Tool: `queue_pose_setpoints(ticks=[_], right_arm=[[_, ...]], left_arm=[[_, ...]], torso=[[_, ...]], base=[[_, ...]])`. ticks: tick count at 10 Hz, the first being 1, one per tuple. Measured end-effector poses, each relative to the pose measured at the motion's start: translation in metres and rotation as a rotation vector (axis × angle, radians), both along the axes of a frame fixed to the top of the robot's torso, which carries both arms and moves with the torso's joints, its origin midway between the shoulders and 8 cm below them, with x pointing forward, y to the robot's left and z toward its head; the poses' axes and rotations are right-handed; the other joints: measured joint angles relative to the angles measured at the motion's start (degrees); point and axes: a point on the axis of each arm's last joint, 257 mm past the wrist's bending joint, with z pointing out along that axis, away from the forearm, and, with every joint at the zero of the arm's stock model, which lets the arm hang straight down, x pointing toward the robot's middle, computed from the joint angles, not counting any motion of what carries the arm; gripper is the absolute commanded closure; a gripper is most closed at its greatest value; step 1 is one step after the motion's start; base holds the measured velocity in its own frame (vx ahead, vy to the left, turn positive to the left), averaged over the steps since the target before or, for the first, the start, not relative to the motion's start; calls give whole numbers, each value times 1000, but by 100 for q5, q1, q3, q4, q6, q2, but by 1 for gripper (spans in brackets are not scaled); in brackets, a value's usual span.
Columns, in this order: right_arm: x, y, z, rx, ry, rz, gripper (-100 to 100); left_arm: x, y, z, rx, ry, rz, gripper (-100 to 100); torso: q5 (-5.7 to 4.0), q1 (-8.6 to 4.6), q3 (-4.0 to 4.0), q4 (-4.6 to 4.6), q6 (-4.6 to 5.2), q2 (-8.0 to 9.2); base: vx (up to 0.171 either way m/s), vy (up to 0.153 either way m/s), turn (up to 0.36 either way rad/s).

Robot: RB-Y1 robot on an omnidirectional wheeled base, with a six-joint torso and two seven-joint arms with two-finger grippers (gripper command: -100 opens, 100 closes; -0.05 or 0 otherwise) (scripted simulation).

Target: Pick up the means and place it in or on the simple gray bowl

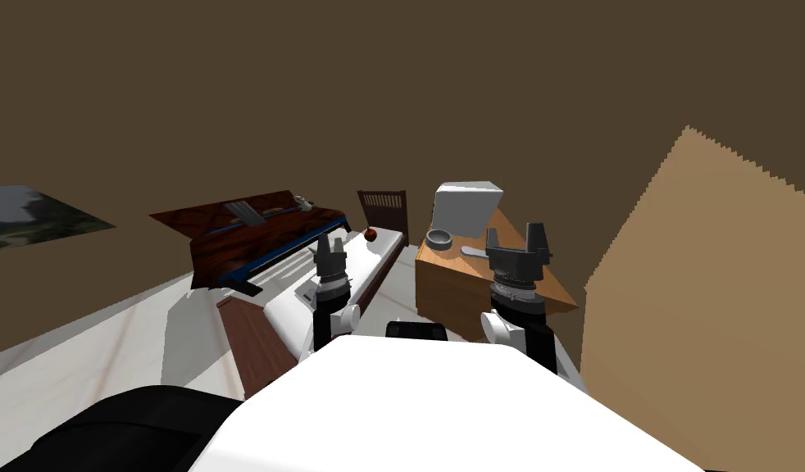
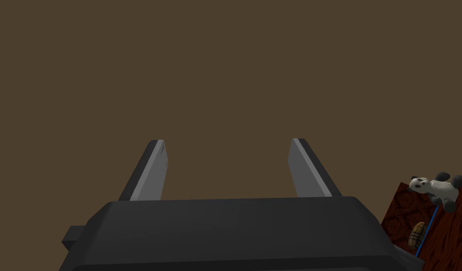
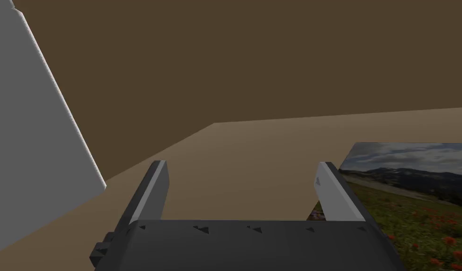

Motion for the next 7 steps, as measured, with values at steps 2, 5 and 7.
queue_pose_setpoints(ticks=[2,5,7], right_arm=[[2,0,-4,-50,10,-3,-100],[7,-4,-14,-175,31,-25,-100],[9,-5,-19,-243,39,-35,-100]], left_arm=[[0,0,0,0,0,0,0],[0,0,0,0,0,0,0],[0,0,0,0,0,0,0]], torso=[[4,22,-3,-1,0,-5],[11,50,-7,-3,-1,-12],[7,31,-5,-2,-1,-9]], base=[[17,87,20],[27,118,21],[30,100,36]])
